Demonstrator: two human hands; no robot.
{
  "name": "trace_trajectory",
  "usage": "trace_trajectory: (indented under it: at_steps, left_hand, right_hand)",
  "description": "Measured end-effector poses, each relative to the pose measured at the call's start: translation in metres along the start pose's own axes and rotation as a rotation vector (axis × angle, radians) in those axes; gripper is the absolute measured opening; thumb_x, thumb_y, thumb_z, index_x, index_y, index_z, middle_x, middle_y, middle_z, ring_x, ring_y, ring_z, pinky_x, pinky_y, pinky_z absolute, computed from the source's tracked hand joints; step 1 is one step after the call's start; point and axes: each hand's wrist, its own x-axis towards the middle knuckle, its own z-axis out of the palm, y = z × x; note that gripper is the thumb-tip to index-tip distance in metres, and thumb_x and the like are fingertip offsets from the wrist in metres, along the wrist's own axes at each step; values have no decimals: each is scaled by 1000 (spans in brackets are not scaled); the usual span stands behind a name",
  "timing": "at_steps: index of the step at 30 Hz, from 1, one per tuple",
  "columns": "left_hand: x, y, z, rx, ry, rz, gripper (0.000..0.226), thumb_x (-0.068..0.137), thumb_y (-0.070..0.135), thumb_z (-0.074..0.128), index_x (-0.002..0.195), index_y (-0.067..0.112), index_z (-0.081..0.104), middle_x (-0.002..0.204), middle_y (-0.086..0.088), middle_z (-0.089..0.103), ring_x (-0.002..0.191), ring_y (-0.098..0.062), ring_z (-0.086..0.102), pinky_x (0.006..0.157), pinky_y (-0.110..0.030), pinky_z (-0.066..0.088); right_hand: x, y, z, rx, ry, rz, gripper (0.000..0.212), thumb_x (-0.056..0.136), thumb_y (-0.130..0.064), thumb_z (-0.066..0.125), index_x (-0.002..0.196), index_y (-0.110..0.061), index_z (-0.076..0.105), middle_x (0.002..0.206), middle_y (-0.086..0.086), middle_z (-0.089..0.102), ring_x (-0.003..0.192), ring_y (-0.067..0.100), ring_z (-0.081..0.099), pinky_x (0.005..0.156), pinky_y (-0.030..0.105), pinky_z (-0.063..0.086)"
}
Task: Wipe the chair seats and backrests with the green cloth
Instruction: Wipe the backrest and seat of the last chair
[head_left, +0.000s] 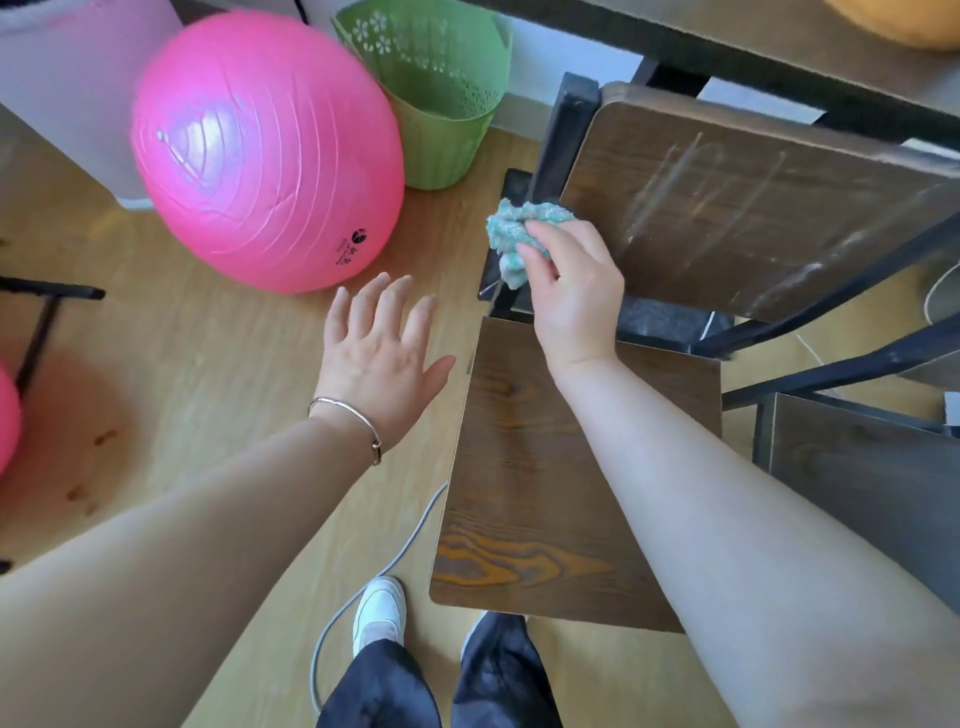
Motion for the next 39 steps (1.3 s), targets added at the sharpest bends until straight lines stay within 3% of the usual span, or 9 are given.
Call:
trace_trajectory:
  at_steps: [6, 9, 17, 24, 28, 34, 36, 39]
  left_hand:
    - [-3, 17, -24, 13, -3, 44, 60, 91, 54, 46, 139, 16, 43, 147, -13, 39, 141, -35, 28, 114, -58, 20]
    - [1, 26, -29, -1, 18, 63, 60, 91, 53, 46, 138, 15, 45, 147, -13, 40, 141, -36, 28, 114, -58, 20]
    - [5, 40, -10, 8, 31, 86, 60, 93, 55, 37, 136, 15, 47, 144, -14, 43, 139, -35, 31, 114, -58, 22]
    - [9, 49, -2, 28, 8, 81, 63, 91, 56, 33, 135, 14, 49, 144, -14, 44, 138, -36, 32, 113, -59, 22]
    - [15, 57, -8, 19, 16, 90, 62, 90, 54, 38, 133, 12, 51, 143, -15, 46, 138, -37, 33, 113, -59, 23]
    - [29, 72, -20, 19, 28, 109, 61, 91, 54, 38, 135, 13, 50, 144, -14, 45, 139, -36, 32, 113, -58, 23]
    - [34, 79, -21, 8, 34, 120, 60, 93, 54, 38, 135, 13, 50, 143, -15, 45, 138, -36, 33, 113, -58, 23]
    - [37, 91, -18, -18, 35, 132, 59, 92, 51, 46, 136, 12, 49, 143, -16, 45, 138, -38, 34, 112, -59, 24]
  right_hand:
    - [61, -18, -69, -90, 181, -80, 20, 93, -18, 66, 109, -8, 72, 104, 7, 67, 97, 13, 61, 82, 14, 48]
    - [62, -4, -90, -184, 81, -66, 22, 94, -24, 65, 110, -10, 69, 111, 6, 65, 102, 14, 61, 82, 10, 45]
    - [4, 58, -62, -300, -190, 87, 17, 94, -23, 63, 93, -7, 57, 105, 8, 59, 92, 22, 60, 72, 32, 54]
    - [-12, 74, -49, -357, -313, 38, 11, 95, -17, 60, 93, -6, 61, 100, 9, 59, 89, 23, 60, 71, 30, 48]
    - [16, 59, -76, -295, -159, 23, 14, 94, -18, 61, 86, -7, 62, 94, 5, 59, 84, 19, 58, 69, 31, 51]
    - [70, 32, -136, -223, 80, -32, 17, 93, -25, 65, 89, -8, 65, 95, 5, 63, 86, 7, 56, 69, 4, 38]
    - [72, 35, -143, -233, 74, -75, 18, 92, -25, 65, 89, -7, 65, 95, 7, 63, 86, 11, 58, 70, 4, 38]
    - [65, 51, -141, -280, 39, -110, 17, 93, -24, 65, 92, -7, 66, 99, 8, 64, 91, 15, 61, 74, 16, 48]
